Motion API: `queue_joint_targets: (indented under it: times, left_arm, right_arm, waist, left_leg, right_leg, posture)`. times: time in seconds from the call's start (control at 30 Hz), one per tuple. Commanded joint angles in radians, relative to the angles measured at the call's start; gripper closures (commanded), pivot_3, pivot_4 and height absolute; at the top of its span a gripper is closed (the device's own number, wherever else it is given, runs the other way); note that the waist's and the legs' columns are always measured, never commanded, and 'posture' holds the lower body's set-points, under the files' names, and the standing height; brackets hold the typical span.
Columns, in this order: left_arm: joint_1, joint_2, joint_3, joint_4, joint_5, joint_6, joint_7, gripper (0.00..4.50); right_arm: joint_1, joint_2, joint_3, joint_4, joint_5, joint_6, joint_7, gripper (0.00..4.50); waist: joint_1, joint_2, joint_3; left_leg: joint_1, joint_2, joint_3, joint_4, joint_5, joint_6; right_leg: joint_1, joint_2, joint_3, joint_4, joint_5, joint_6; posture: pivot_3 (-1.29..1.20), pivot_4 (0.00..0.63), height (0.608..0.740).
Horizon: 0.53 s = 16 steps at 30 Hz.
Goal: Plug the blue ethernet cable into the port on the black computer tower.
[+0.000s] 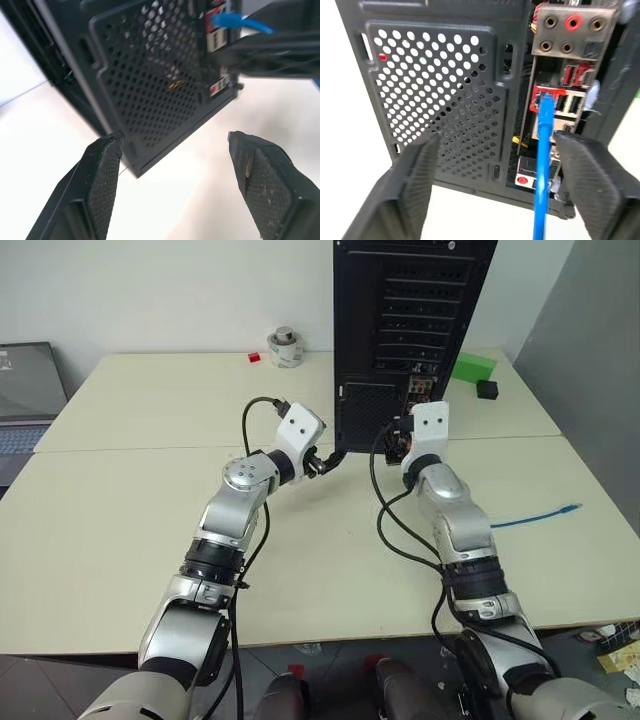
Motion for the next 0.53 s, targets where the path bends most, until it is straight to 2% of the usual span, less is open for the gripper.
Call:
queue_joint_targets:
  times: [0.03, 0.2, 0.33, 0.53]
  left_arm:
    - [-0.012, 0.024, 0.017, -0.04, 0.013, -0.023, 0.003, 1.0]
    - [-0.037, 0.047, 0.053, -0.034, -0.013, 0.028, 0.0, 1.0]
    - [-0.042, 0.081, 0.066, -0.051, -0.037, 0.045, -0.045, 1.0]
    - [-0.032, 0.087, 0.088, -0.106, -0.104, 0.07, -0.113, 1.0]
  right_arm:
    - [0.014, -0.057, -0.002, -0.205, 0.028, 0.097, 0.068, 0.04]
    - [0.063, -0.185, -0.041, -0.366, 0.089, 0.18, 0.186, 0.04]
    - [0.104, -0.334, -0.1, -0.437, 0.151, 0.244, 0.306, 0.04]
    - [0.134, -0.425, -0.129, -0.465, 0.21, 0.252, 0.394, 0.04]
  waist:
    - [0.002, 0.0, 0.0]
    - [0.013, 0.0, 0.0]
    - [0.022, 0.0, 0.0]
    - [0.026, 0.0, 0.0]
  left_leg:
    - [0.0, 0.0, 0.0, 0.0, 0.0, 0.0]
    - [0.0, -0.001, -0.001, 0.0, 0.0, 0.0]
    - [0.0, -0.001, 0.0, 0.001, 0.0, 0.0]
    - [0.0, 0.0, 0.0, 0.001, 0.0, 0.0]
  right_leg:
    - [0.0, 0.0, 0.0, 0.0, 0.0, 0.0]
    - [0.0, 0.0, -0.001, 0.0, 0.0, 0.0]
    - [0.001, 0.004, -0.001, -0.001, 0.0, 0.0]
    - [0.001, 0.004, -0.001, -0.001, 0.0, 0.0]
  posture:
    - [0.0, 0.15, 0.74]
    - [0.0, 0.15, 0.74]
    - [0.0, 0.15, 0.74]
    - [0.0, 0.15, 0.74]
